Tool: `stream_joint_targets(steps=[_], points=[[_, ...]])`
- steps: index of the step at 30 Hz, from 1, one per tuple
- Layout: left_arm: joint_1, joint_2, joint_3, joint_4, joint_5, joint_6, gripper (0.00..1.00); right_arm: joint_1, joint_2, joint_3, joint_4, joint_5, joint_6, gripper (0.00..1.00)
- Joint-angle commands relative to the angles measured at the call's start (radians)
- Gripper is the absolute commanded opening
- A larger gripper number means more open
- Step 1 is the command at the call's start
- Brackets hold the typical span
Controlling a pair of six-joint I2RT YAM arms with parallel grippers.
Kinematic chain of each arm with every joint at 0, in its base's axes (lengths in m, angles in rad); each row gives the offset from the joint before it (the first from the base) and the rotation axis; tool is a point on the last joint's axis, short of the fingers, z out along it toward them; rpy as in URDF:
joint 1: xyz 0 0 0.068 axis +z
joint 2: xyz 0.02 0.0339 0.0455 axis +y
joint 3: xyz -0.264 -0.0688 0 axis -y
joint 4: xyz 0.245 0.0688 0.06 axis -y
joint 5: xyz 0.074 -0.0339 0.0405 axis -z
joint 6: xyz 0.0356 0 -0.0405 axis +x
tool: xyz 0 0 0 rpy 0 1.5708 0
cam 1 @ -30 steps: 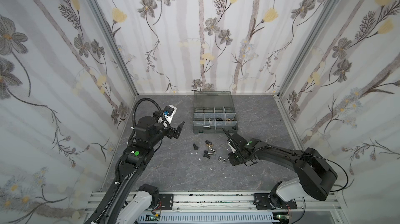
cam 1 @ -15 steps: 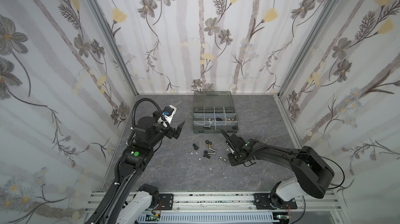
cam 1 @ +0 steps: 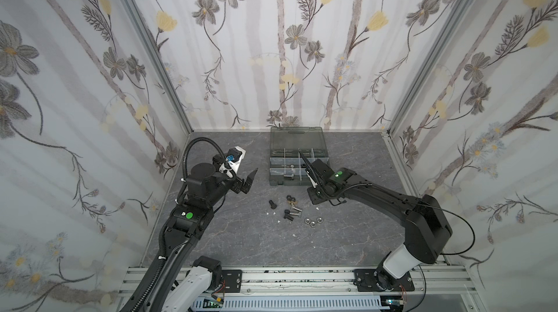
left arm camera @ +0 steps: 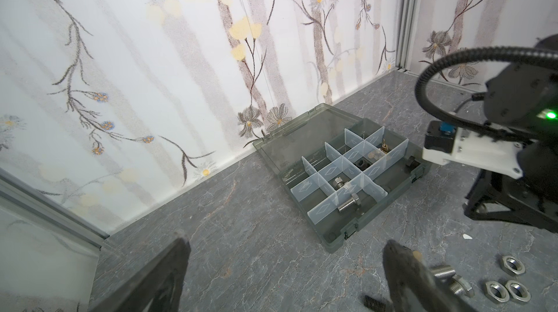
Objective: Sort the screws and nuts into containers
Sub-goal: Pick up the nut from the bottom-center of the table, then place the nut into the container.
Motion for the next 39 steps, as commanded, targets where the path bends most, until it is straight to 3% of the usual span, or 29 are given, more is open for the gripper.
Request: stream_joint_targets(steps=[1, 8, 16, 29, 39], points=[[0.000, -0.005, -0.003, 0.030, -0.004, 0.008, 1.00, -0.019, 0.070, 0.121, -0.036, 0.045, -0.106, 0.20], [0.001, -0.016, 0.005, 0.017, -0.030, 0.018, 1.00, -0.060, 0.267, 0.387, -0.029, 0.025, -0.227, 0.20], [0.001, -0.019, 0.004, 0.017, -0.028, 0.020, 1.00, -0.089, 0.412, 0.554, 0.015, -0.010, -0.267, 0.20], [0.000, -0.018, 0.008, 0.017, -0.017, 0.017, 1.00, -0.095, 0.570, 0.649, 0.063, -0.071, -0.279, 0.24], [0.000, -0.015, 0.007, 0.019, -0.024, 0.019, 1.00, -0.106, 0.601, 0.662, 0.068, -0.064, -0.299, 0.29]])
